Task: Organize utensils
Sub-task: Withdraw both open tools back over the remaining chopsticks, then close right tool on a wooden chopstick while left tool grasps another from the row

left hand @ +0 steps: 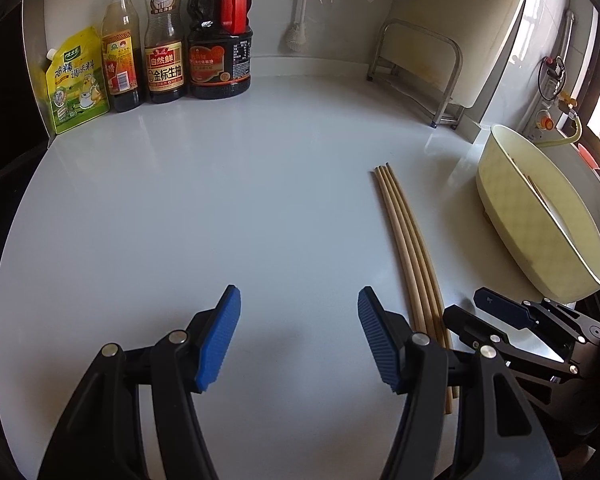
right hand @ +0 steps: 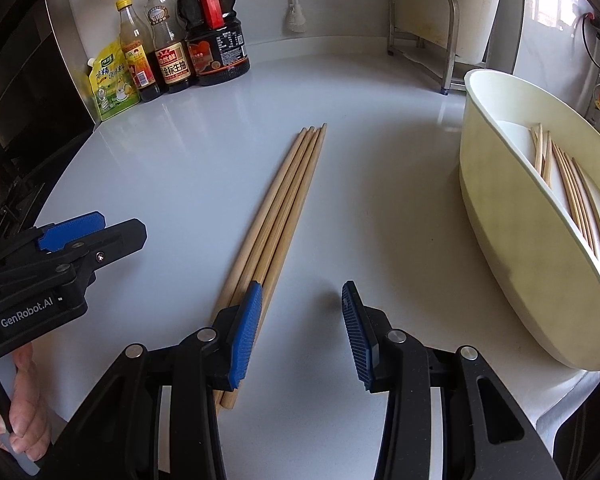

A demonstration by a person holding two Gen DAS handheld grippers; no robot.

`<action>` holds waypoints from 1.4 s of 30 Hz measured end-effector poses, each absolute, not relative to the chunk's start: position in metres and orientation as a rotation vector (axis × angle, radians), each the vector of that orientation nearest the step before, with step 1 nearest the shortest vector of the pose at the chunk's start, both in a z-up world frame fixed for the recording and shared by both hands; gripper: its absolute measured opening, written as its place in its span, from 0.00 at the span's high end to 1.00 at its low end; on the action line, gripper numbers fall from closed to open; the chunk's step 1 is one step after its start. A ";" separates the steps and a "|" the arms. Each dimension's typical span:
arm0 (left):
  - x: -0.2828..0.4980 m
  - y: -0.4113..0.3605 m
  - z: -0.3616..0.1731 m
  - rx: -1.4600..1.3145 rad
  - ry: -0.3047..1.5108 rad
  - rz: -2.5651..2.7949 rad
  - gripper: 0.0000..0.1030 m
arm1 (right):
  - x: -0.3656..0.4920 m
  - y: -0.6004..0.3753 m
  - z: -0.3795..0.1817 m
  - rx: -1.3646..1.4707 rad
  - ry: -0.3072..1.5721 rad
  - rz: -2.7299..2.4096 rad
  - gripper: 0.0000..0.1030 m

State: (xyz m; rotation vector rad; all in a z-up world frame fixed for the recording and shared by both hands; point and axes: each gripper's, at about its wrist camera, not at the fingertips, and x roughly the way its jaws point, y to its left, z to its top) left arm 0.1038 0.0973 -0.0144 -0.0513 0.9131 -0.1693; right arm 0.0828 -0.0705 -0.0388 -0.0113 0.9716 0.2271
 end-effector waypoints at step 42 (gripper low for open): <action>0.106 0.043 -0.038 0.042 0.982 -0.288 0.37 | 0.075 -0.122 -0.041 0.006 0.952 0.170 0.60</action>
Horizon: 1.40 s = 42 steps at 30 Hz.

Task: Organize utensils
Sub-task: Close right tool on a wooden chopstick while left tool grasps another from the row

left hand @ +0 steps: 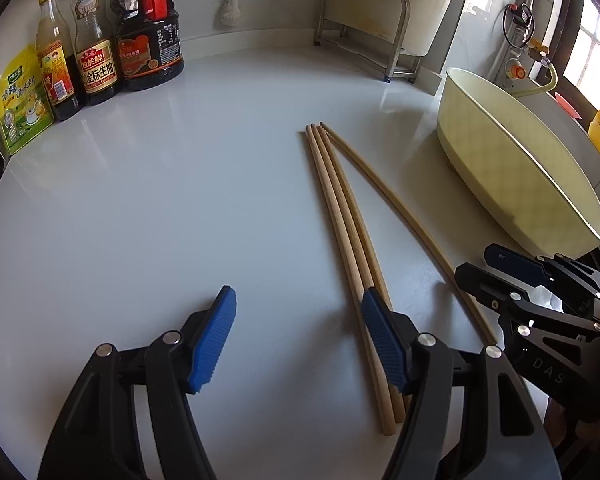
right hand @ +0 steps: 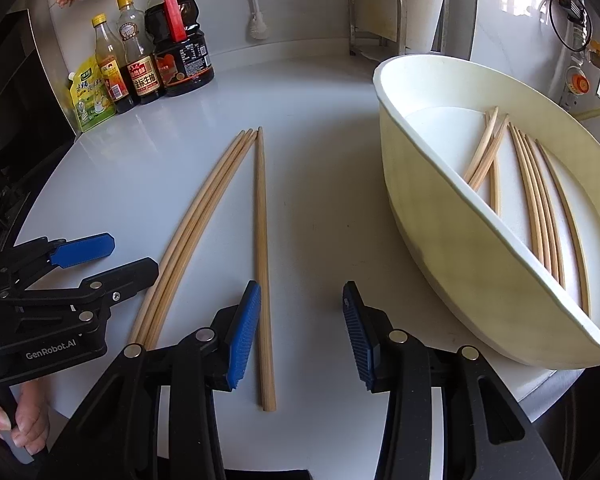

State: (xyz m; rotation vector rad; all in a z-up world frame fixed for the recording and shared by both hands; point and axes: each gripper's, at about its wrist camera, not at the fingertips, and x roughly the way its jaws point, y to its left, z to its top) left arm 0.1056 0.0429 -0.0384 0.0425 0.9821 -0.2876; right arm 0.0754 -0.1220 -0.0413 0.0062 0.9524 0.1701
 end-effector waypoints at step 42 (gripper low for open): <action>0.166 0.053 -0.039 0.133 1.022 -0.168 0.26 | 0.114 -0.092 -0.046 -0.091 0.948 0.161 0.60</action>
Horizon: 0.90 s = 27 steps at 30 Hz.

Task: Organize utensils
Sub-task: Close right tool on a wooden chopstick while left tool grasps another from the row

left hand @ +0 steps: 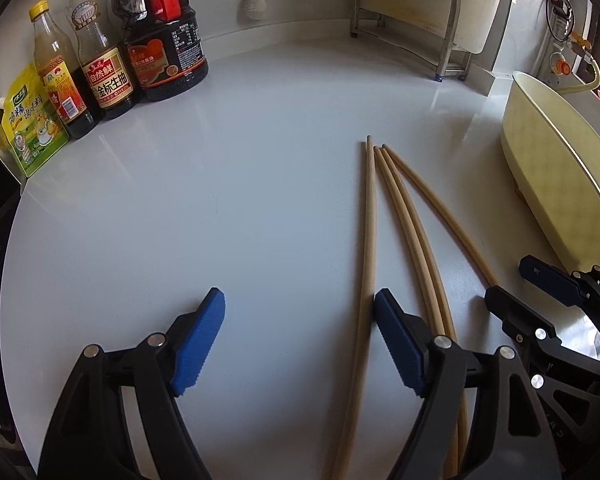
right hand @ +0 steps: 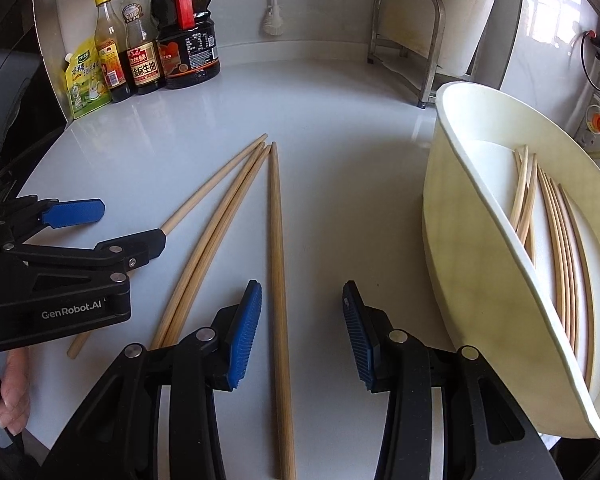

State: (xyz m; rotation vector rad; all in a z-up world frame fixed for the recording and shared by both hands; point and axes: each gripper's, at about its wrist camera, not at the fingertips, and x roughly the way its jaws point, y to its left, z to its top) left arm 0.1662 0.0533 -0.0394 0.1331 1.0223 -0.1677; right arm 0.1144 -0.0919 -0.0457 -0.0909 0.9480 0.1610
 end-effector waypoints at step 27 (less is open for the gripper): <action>0.143 0.055 -0.021 0.088 0.979 -0.199 0.93 | 0.106 -0.090 -0.035 -0.049 0.904 0.213 0.94</action>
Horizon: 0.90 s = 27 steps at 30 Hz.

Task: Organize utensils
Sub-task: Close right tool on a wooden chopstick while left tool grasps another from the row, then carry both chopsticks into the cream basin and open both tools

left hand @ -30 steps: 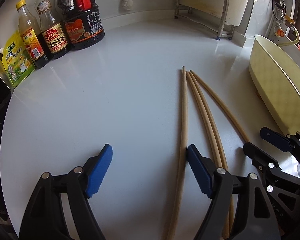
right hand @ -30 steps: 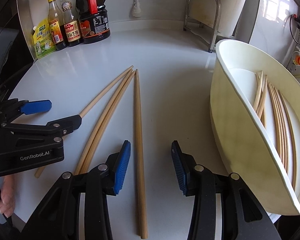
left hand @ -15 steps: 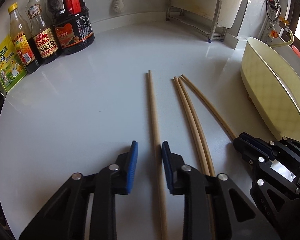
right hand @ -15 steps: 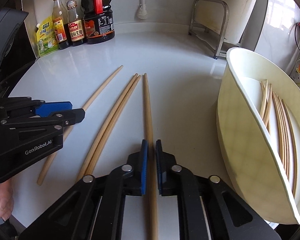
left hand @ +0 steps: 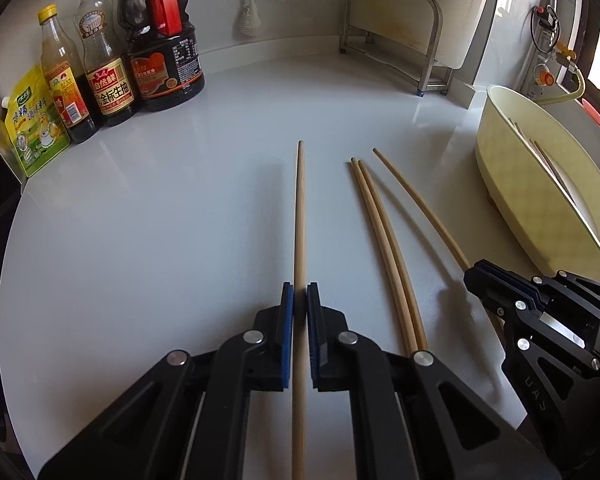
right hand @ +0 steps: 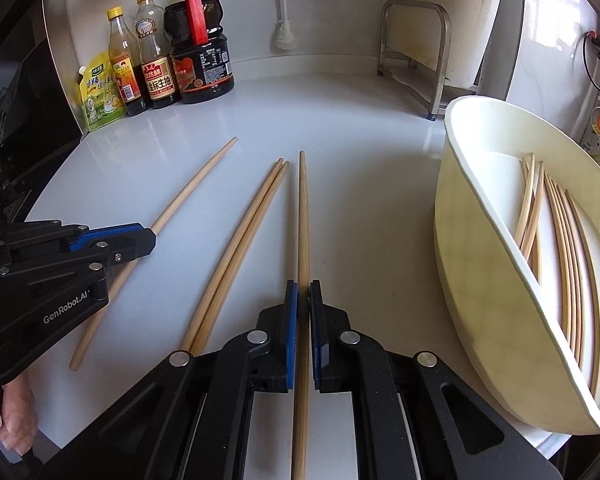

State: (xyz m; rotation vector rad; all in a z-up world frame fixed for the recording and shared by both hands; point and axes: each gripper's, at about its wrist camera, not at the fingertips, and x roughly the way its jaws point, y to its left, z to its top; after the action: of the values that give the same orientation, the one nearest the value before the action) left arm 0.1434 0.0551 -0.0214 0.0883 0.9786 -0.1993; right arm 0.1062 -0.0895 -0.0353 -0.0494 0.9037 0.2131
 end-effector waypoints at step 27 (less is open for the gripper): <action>0.121 -0.033 0.086 0.063 0.810 -0.397 0.93 | 0.071 -0.201 0.070 0.236 0.682 0.110 0.94</action>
State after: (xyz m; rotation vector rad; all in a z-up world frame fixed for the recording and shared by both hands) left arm 0.1211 -0.0330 0.0862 0.0627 0.8101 -0.3971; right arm 0.0713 -0.2011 0.0696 0.2357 0.6819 0.1100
